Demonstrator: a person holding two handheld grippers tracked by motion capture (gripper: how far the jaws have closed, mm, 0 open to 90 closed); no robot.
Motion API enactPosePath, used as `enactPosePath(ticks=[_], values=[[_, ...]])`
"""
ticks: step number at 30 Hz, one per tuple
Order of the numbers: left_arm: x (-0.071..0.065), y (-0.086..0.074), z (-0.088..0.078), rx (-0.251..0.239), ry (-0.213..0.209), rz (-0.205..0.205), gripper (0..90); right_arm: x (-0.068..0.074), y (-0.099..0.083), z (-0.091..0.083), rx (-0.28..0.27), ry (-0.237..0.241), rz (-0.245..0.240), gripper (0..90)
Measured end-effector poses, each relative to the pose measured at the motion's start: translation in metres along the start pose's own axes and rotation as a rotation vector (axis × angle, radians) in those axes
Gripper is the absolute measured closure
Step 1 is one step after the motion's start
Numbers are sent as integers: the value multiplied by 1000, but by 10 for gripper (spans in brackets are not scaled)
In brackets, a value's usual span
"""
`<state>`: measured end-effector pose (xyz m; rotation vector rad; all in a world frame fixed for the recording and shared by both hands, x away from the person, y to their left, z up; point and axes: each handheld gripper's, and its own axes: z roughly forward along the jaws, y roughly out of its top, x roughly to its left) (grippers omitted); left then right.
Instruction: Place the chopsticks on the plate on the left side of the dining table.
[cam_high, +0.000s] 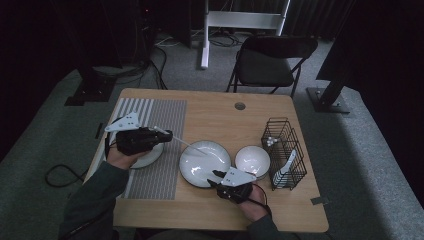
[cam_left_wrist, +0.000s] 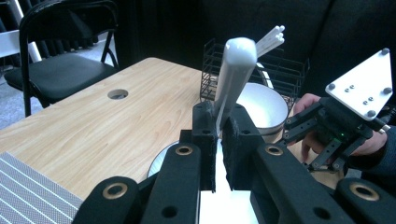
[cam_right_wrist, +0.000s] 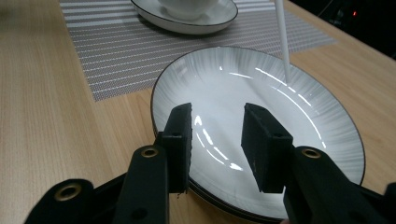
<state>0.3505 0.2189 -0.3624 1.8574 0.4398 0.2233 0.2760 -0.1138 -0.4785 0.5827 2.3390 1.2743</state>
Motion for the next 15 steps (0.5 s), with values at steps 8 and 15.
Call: enactPosePath(ticks=[8,15], values=[[-3,-2,-3,5,-5,2,849,-1,6,6,34,16,59,639],[-6,-2,-3,6,-17,5,849,-3,15,8,32,-2,76,580]])
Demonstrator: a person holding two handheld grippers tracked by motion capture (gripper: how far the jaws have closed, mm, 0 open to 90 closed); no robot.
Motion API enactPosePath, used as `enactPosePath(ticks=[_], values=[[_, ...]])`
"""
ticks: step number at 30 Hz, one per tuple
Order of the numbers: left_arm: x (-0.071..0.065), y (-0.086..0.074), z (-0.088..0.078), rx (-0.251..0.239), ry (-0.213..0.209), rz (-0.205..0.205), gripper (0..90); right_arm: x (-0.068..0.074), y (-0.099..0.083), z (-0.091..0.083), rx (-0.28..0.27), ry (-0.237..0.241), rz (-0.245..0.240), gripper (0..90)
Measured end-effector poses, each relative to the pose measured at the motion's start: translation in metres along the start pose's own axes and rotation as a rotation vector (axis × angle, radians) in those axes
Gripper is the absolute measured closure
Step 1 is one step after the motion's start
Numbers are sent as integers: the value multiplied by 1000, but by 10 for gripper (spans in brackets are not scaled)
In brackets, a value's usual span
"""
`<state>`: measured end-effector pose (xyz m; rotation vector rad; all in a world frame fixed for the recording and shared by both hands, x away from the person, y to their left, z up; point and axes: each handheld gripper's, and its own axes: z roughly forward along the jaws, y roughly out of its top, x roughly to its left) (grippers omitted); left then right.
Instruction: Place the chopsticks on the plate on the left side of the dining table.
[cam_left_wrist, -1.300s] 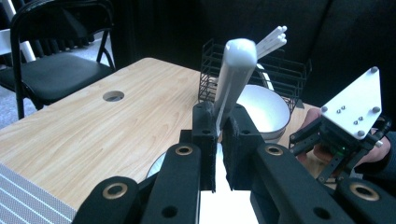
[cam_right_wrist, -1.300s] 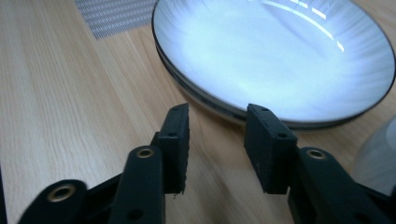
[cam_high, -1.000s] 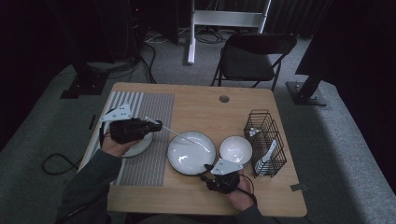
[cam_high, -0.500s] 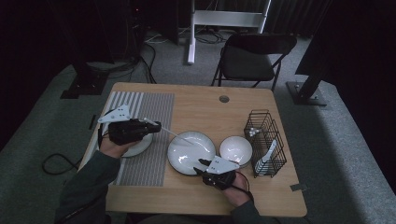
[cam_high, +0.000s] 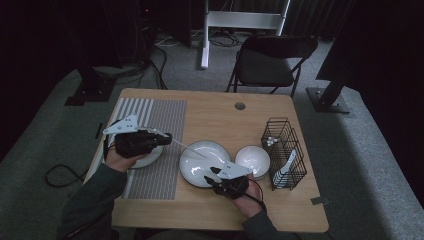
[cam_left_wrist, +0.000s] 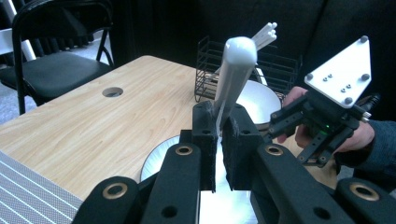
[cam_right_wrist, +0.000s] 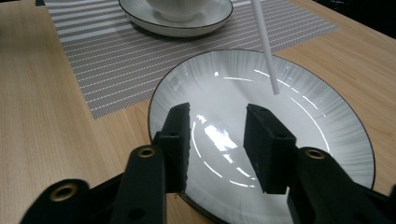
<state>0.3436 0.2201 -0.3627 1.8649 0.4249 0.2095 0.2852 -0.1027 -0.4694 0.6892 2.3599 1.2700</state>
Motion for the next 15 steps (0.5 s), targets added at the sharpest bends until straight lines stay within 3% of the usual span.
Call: enactPosePath(ticks=[1,4,15], values=[[-1,0,0,0,-2,1,849,1,2,1,10,-24,1,576],[-1,0,0,2,-6,1,850,0,3,4,29,-31,16,634],[-4,-1,1,15,-26,2,850,-7,8,9,6,-9,4,763]])
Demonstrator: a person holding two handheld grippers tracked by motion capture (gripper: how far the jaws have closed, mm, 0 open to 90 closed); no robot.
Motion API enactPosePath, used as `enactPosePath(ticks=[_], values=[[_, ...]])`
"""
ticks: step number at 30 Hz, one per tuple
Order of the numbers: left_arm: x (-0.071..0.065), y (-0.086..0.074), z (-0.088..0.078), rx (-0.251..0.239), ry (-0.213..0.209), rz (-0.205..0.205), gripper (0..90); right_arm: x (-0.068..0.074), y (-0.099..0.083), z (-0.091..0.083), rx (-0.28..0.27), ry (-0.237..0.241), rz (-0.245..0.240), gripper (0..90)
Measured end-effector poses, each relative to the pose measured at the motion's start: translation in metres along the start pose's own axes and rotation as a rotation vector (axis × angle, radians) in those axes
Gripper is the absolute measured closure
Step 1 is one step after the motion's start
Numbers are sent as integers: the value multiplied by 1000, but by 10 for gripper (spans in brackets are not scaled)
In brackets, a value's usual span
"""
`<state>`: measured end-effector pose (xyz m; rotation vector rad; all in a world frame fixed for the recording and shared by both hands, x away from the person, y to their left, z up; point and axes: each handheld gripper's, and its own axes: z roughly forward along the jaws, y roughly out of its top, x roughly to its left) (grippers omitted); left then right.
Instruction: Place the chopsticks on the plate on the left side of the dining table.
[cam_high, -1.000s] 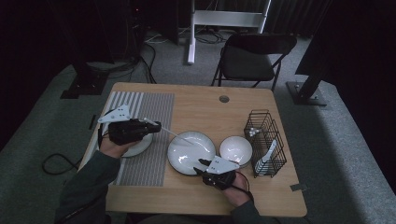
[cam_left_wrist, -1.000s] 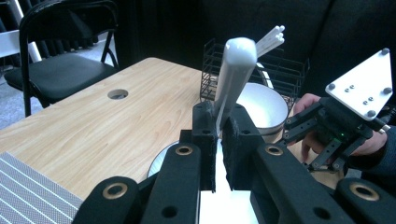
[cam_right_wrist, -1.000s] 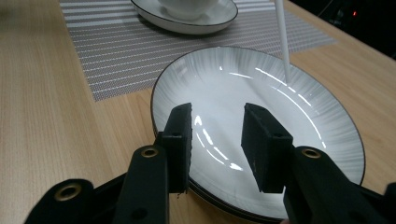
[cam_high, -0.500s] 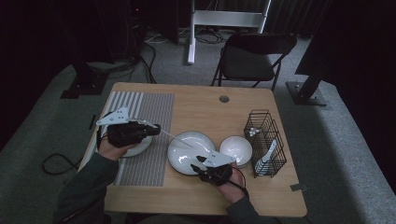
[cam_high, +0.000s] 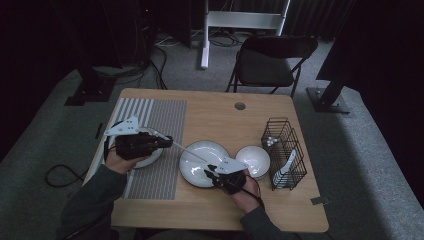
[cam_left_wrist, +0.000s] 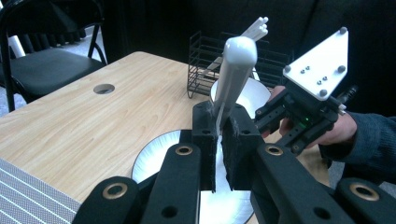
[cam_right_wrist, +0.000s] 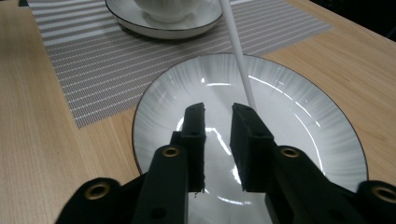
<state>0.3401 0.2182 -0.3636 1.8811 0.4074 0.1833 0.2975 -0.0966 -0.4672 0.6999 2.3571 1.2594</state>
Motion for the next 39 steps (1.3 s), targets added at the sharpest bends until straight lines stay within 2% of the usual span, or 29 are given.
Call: enactPosePath(ticks=[6,18,24,27,28,32,35,37,39], values=[[-1,-1,0,6,-7,0,850,-2,7,6,-14,10,-2,796],[-4,-2,-4,7,-24,1,849,-2,21,20,-4,-28,-53,729],[-4,-2,-2,4,-37,-3,850,-2,24,26,16,-20,-83,728],[-3,-3,-1,2,-46,-5,849,-3,25,29,23,-12,-91,745],[-2,-3,0,3,-53,-9,850,-4,23,31,32,3,-95,802],[0,-5,0,-8,-61,-27,849,-1,22,31,36,9,-123,828],[2,-6,1,-13,-52,-33,841,1,21,30,33,11,-155,844],[2,-6,2,-9,-24,-35,827,3,20,30,36,18,-166,854],[2,-6,2,-9,-24,-35,816,3,20,29,37,22,-175,854]])
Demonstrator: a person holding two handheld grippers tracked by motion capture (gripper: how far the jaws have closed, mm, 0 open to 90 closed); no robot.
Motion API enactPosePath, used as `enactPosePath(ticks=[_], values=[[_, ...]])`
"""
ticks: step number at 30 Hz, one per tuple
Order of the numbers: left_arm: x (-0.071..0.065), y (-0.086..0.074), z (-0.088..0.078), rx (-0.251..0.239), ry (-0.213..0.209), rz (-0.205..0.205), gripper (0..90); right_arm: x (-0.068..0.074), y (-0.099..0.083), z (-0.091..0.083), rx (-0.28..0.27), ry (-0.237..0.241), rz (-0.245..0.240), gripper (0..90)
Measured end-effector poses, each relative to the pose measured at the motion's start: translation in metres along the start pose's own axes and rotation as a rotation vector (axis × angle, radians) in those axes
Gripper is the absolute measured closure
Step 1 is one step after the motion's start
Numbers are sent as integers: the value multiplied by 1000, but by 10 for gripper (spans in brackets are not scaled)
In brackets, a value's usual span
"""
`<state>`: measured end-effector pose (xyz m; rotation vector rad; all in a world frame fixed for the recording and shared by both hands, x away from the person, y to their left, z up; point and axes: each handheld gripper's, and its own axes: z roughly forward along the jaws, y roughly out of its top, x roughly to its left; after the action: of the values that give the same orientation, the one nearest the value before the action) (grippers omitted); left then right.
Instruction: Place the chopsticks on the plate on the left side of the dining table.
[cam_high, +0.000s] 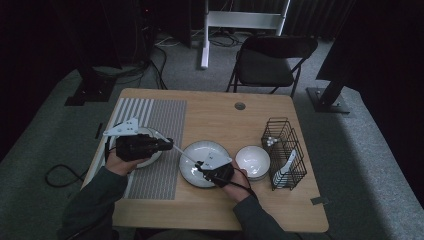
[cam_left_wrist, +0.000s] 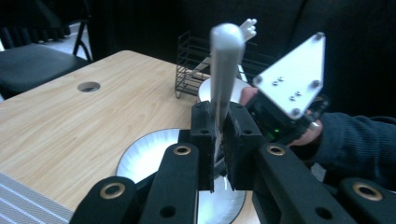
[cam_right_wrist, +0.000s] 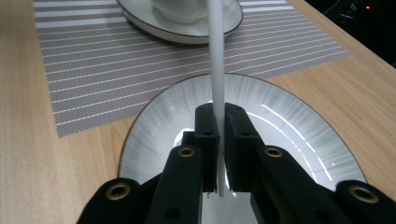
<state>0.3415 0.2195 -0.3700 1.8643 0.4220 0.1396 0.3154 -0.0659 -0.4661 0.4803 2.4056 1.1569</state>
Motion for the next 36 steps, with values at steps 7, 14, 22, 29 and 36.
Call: enactPosePath(ticks=[7,14,22,29,36], values=[[0,-5,0,-12,117,13,756,0,-2,-5,-15,12,9,866],[-4,-7,-9,-60,182,24,693,-2,-1,-7,-20,3,28,866],[-9,-8,-17,-110,226,29,725,-3,-1,-6,-6,-10,44,866],[-15,-4,-17,-123,232,54,762,-4,0,-3,7,-14,49,867],[-19,0,-9,-101,252,90,762,1,4,1,19,-13,24,867]])
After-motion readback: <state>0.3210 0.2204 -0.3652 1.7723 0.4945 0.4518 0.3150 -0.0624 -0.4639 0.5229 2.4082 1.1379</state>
